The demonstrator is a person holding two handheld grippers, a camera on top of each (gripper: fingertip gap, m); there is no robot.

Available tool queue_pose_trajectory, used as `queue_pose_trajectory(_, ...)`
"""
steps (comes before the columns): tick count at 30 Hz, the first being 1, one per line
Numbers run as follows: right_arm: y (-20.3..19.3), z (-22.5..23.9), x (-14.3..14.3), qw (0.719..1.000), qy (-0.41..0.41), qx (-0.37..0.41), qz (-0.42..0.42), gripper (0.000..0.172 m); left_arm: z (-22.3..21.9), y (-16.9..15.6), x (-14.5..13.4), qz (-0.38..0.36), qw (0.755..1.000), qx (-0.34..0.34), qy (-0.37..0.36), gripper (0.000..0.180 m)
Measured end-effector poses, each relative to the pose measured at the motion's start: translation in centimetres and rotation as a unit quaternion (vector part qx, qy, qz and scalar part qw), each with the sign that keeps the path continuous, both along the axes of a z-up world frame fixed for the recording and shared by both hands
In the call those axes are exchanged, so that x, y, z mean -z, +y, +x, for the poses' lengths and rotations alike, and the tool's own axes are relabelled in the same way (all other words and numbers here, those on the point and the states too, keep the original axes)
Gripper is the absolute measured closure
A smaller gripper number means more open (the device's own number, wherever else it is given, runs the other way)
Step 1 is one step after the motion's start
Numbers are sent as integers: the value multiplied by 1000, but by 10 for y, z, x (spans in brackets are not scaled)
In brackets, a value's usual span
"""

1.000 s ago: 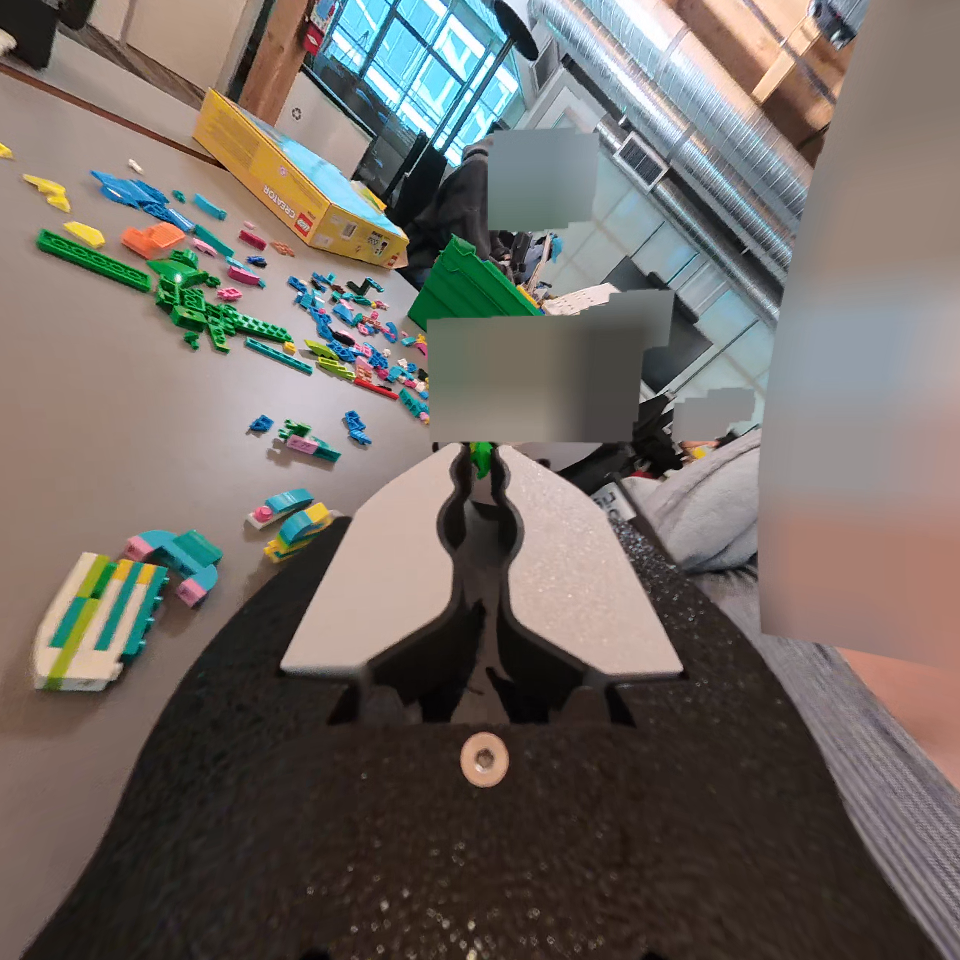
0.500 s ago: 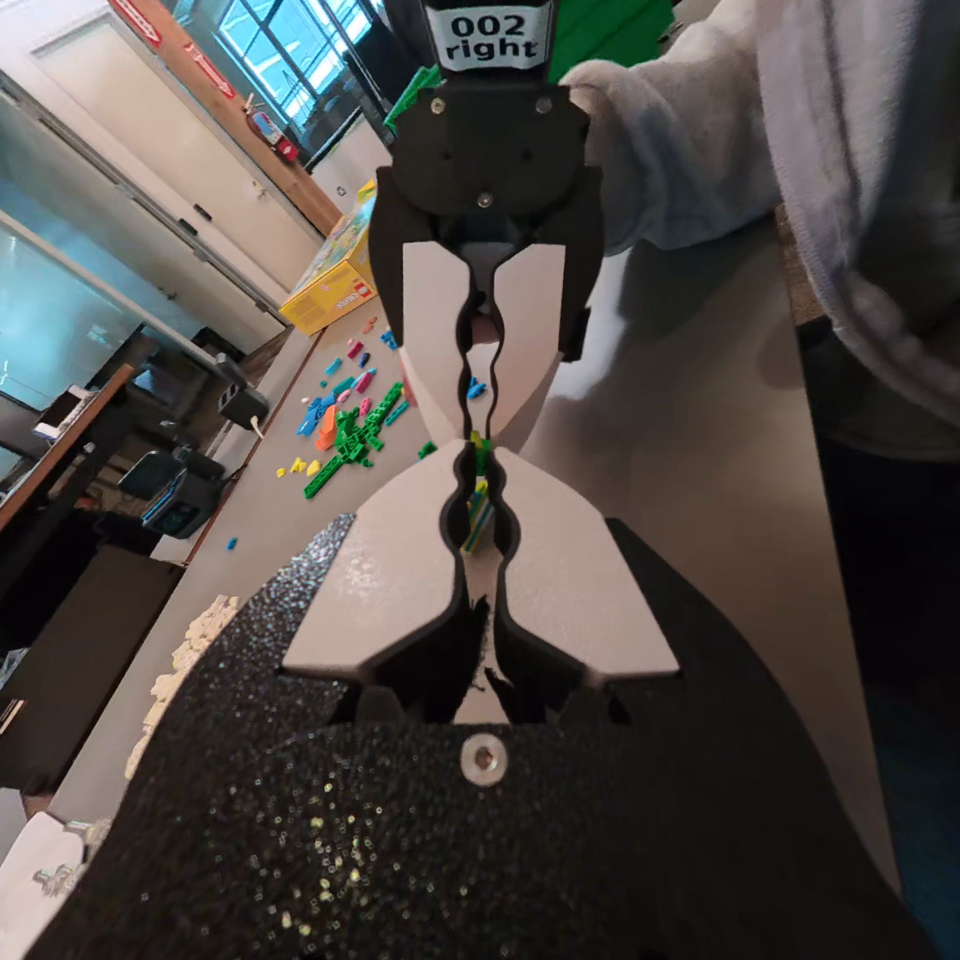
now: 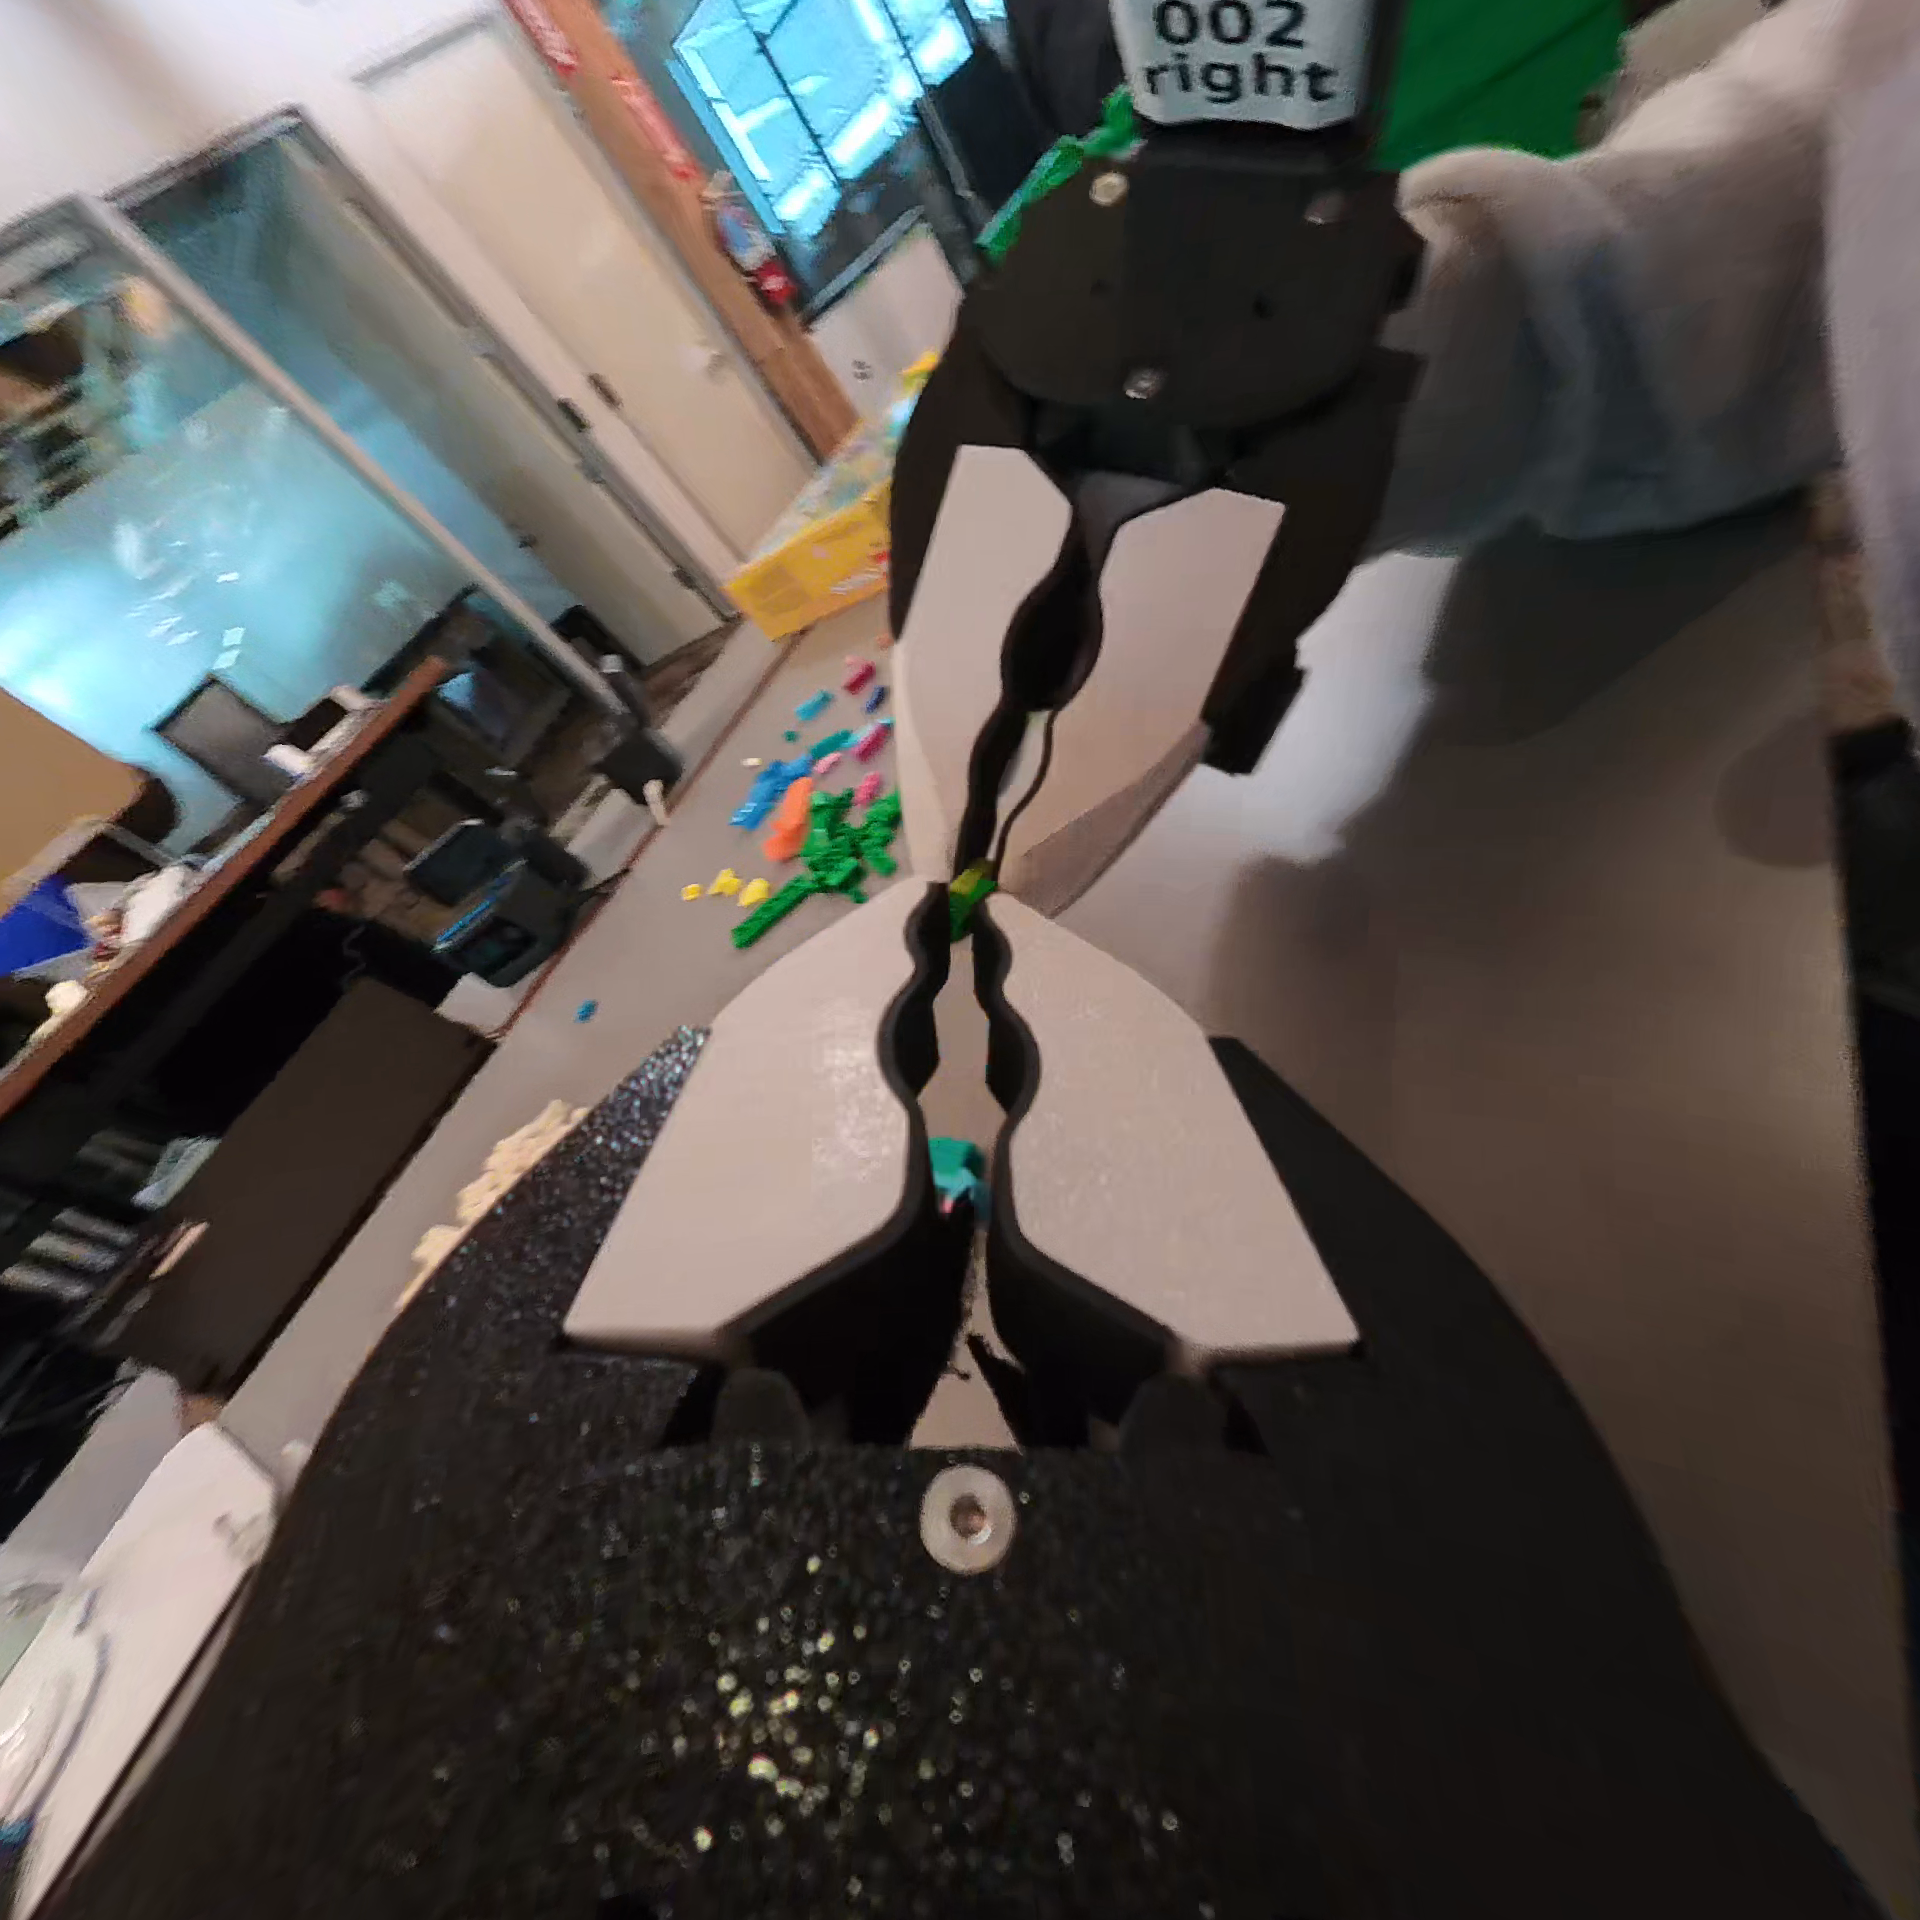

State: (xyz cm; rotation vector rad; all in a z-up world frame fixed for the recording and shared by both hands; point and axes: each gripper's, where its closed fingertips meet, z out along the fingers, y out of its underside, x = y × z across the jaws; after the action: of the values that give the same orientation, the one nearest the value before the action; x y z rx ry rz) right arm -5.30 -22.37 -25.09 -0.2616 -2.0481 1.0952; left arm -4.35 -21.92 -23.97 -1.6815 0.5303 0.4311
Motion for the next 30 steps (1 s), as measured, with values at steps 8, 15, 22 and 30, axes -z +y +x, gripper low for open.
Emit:
queue_pose_trajectory(8, 3, -12, -18, 993, -11, 42, -109, 169, -7, 2, -9, 41, 998, -46, 15, 180)
queue_pose_trajectory(15, 3, -2, -6, 1000, 23, 1, -12, 169, -11, -1, -5, 15, 998, -34, -42, 164)
queue_pose_trajectory(22, -5, 10, -1, 999, 7, -46, -5, 168, 3, -3, 1, -20, 997, 12, -73, 157)
queue_pose_trajectory(30, -6, 13, -2, 998, -8, -55, -21, 168, 11, -2, 1, -21, 995, 35, -89, 173)
